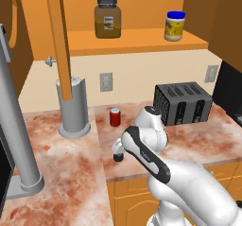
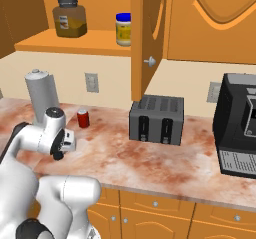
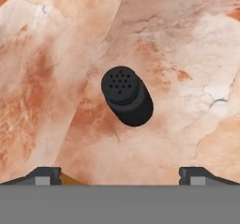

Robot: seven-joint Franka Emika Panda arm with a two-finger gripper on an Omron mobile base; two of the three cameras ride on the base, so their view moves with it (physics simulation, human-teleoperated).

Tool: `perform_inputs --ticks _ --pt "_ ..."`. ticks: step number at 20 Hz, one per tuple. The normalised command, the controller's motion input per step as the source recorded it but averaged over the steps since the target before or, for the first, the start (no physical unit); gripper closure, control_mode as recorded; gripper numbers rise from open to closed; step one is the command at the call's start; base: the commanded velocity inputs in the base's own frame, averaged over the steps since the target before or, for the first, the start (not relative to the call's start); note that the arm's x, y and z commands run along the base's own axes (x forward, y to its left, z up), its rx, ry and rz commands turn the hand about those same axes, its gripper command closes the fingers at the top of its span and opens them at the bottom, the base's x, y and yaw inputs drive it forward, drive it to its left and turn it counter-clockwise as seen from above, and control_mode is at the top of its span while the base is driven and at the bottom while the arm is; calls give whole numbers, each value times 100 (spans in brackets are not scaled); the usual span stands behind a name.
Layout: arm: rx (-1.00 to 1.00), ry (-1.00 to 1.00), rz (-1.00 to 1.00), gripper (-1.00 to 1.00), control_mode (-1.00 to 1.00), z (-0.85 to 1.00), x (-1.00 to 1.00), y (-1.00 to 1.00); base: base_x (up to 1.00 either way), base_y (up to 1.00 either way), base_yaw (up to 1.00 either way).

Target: Pick the mayonnaise and shaker from the counter and place them in the cabinet.

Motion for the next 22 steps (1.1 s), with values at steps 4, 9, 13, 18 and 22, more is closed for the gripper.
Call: perform_inputs --ticks 4,9,13,18,22 --pt "-1 0 0 -100 -100 -21 21 15 0 0 0" --pt "0 0 0 -100 -100 -11 7 28 0 0 0" --pt "-1 0 0 -100 -100 -4 10 15 0 0 0" --pt "-4 0 0 -100 -100 -2 6 1 0 0 0" --pt "-5 0 0 -100 -100 0 0 0 0 0 0"
